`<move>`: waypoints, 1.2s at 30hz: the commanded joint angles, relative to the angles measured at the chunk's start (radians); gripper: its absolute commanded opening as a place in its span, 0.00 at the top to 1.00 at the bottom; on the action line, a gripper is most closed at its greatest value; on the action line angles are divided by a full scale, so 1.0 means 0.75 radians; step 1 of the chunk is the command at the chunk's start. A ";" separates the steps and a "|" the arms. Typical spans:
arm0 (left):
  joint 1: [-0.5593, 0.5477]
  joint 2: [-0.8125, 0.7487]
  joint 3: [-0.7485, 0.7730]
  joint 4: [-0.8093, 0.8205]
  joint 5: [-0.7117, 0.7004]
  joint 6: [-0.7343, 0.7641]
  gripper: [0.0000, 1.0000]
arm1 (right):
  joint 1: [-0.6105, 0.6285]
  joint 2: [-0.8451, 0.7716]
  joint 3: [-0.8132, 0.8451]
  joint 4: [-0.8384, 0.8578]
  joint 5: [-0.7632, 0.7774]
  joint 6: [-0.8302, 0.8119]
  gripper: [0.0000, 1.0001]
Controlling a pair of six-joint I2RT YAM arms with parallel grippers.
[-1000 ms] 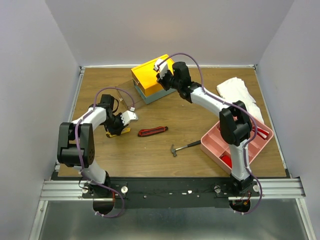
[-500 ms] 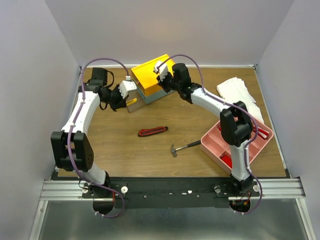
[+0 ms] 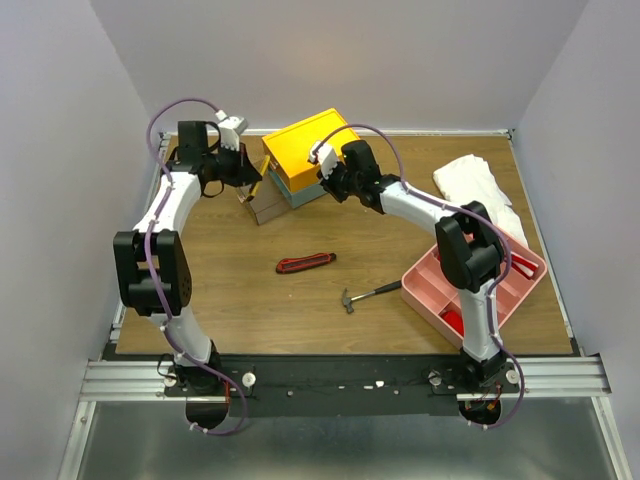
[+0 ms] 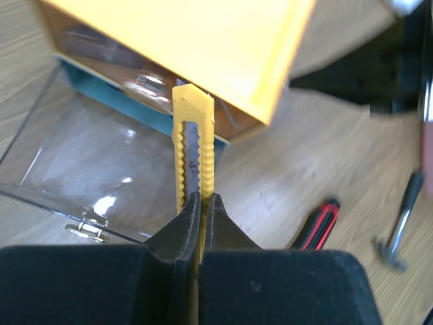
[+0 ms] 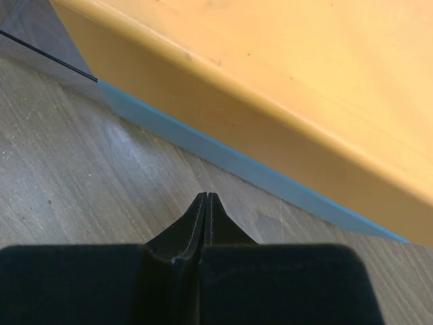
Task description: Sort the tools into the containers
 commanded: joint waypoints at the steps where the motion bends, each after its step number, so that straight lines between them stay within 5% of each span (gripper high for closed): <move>1: 0.047 0.023 -0.060 0.431 -0.031 -0.554 1.00 | 0.008 -0.020 -0.030 -0.015 0.039 -0.026 0.93; 9: 0.045 0.175 -0.110 0.644 -0.113 -0.963 1.00 | 0.008 -0.059 -0.014 -0.027 0.032 -0.030 0.93; 17: 0.078 0.214 -0.187 0.611 -0.252 -1.121 0.96 | 0.031 -0.190 -0.030 -0.103 -0.066 -0.108 0.90; 18: 0.080 0.214 -0.189 0.618 -0.246 -1.132 0.93 | 0.033 -0.206 -0.036 -0.127 -0.094 -0.128 0.89; 19: 0.082 0.212 -0.191 0.616 -0.236 -1.140 0.76 | 0.035 -0.218 -0.042 -0.148 -0.119 -0.143 0.86; 20: 0.082 0.203 -0.187 0.616 -0.228 -1.140 0.70 | 0.039 -0.247 -0.059 -0.168 -0.143 -0.155 0.82; 25: 0.092 0.152 -0.163 0.620 -0.174 -1.146 0.44 | 0.049 -0.290 -0.108 -0.403 -0.482 -0.316 0.47; 36: 0.219 -0.156 -0.208 0.501 -0.142 -1.079 0.41 | 0.274 -0.182 -0.173 -0.698 -0.510 -0.687 0.39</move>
